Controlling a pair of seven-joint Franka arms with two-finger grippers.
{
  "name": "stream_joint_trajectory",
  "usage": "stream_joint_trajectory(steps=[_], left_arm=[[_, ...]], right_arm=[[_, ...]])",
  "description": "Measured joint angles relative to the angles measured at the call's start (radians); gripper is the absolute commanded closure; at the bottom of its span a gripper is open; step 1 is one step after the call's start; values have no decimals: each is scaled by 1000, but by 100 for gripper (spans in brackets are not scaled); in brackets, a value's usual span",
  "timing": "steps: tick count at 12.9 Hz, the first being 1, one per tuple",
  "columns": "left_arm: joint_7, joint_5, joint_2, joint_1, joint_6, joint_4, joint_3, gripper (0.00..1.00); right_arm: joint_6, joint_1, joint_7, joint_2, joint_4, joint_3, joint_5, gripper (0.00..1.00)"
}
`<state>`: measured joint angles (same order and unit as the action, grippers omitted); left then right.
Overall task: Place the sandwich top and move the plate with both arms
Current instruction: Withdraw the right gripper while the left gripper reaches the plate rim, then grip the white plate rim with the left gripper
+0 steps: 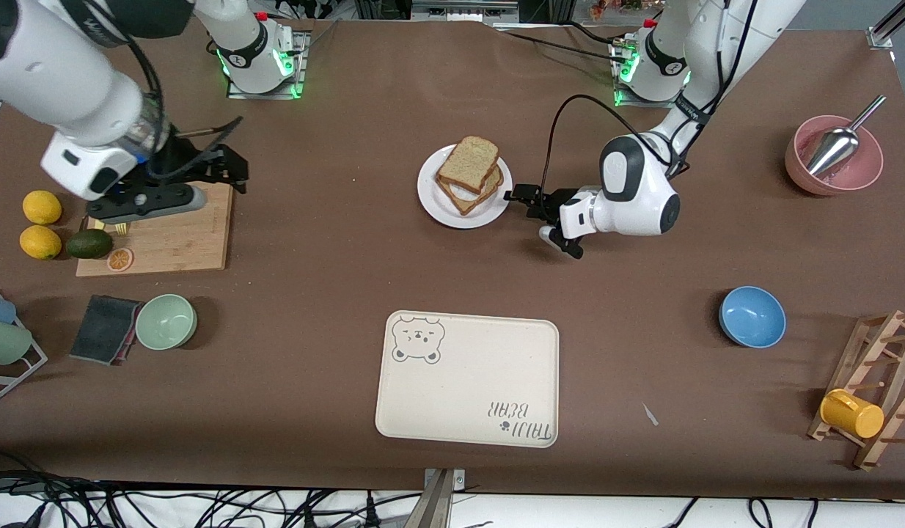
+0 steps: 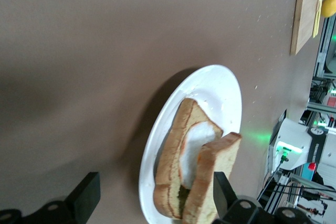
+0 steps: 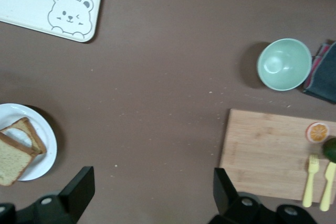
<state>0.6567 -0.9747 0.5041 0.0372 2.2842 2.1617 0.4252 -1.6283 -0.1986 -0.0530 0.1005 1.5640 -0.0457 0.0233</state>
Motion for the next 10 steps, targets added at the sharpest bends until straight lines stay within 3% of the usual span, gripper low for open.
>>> stream_joint_trajectory(steps=[4,8,10], left_arm=[[22,-6,42,9,25,0,5,43],[63,-111,62,63,53,0,9,50],[141,-170,84,78,74,1,9,68]], right_arm=[[24,135,119,-22,0,17,0,0],[48,151,154,-34,3,53,0,0],[48,150,154,-34,5,52,0,0]])
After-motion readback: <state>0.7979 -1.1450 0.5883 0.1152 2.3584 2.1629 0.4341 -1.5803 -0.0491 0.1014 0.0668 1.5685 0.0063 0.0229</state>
